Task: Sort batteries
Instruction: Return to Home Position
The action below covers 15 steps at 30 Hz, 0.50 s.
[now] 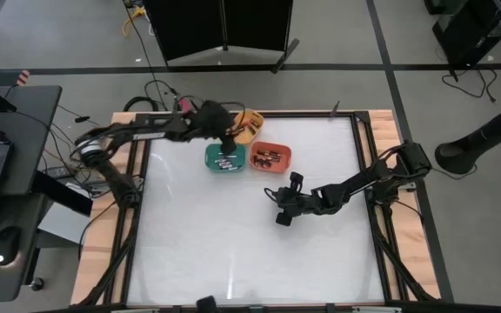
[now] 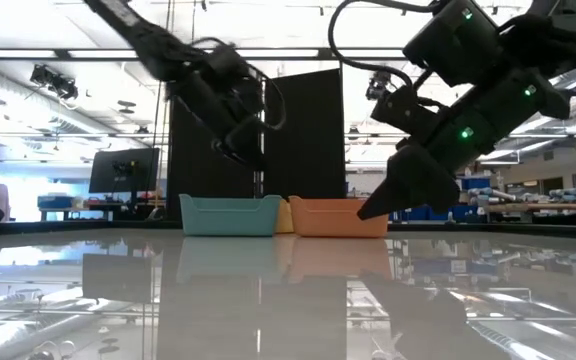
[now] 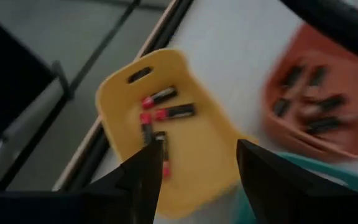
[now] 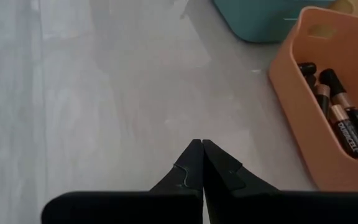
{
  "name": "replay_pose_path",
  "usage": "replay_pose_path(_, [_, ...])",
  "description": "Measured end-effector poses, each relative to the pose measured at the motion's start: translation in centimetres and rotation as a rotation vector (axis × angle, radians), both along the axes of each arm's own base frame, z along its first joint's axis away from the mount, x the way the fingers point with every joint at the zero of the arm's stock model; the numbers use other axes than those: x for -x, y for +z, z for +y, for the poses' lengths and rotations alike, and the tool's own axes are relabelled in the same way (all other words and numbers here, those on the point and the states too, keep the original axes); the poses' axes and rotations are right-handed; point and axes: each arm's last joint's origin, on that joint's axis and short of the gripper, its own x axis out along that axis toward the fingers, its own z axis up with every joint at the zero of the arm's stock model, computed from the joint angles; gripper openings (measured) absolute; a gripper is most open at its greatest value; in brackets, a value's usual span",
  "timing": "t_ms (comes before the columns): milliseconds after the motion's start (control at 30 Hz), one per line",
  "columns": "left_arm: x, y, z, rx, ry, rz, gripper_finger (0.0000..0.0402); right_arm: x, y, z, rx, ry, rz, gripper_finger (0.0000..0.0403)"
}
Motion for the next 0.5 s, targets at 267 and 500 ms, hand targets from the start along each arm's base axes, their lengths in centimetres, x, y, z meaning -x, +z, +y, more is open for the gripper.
replay_pose_path(267, [4.7,-1.1,-5.6,-0.142,-0.133,-0.319,0.0211,0.3,-0.4,-0.6,0.011,0.04,-0.021,0.0007])
replay_pose_path(500, [8.4,-2.6,-10.2,-0.232,-0.262,-0.553,0.0211,0.6,-0.4,-1.3,-0.024,0.181,-0.134,0.0007])
